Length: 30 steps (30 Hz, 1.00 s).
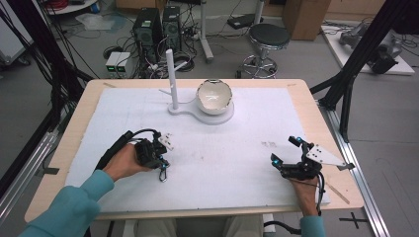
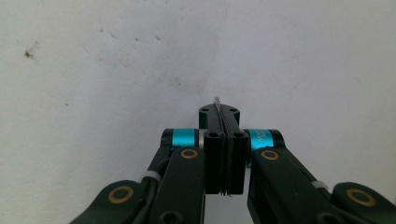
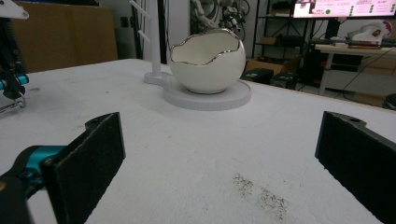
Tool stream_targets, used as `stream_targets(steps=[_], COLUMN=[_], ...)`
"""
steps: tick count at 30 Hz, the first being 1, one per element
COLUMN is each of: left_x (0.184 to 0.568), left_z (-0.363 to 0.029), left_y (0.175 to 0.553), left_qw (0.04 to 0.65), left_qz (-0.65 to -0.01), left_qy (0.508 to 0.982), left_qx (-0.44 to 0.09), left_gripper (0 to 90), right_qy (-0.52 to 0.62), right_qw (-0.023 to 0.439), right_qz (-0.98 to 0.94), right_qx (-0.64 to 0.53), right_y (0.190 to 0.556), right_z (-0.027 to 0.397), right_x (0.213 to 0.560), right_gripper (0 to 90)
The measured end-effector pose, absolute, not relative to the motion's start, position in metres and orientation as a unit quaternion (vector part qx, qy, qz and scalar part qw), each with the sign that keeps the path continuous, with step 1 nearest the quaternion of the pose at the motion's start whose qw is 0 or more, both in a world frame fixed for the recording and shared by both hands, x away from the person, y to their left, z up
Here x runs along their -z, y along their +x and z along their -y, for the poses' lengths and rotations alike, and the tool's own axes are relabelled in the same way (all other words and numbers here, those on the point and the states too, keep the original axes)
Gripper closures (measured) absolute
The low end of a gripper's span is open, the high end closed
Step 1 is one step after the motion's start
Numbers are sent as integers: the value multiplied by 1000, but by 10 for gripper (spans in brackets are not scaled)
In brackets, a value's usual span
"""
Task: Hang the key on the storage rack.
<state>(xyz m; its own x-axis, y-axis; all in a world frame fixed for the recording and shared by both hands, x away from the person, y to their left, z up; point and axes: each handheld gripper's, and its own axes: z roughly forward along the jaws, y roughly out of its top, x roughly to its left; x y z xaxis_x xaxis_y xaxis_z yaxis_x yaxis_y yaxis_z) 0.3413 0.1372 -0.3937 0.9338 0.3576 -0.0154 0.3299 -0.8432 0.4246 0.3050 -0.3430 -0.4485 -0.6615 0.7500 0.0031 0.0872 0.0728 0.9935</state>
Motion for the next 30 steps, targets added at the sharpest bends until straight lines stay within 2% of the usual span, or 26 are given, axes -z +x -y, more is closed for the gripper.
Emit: stream_targets(steps=[9, 19, 30], left_x=[370, 323, 278], left_z=[-151, -170, -181], left_y=[349, 366, 388], left_qw=[298, 386, 436], left_qz=[-210, -220, -215], left_qy=[931, 895, 871], left_qx=[-30, -44, -66], left_gripper=[887, 887, 887], right_qy=[309, 309, 308], right_qw=[271, 271, 273], right_qz=[-679, -679, -680], right_qx=[-609, -609, -607], right_y=[305, 305, 305], right_z=[343, 343, 343], right_x=[449, 449, 449], right_gripper=[6, 6, 6])
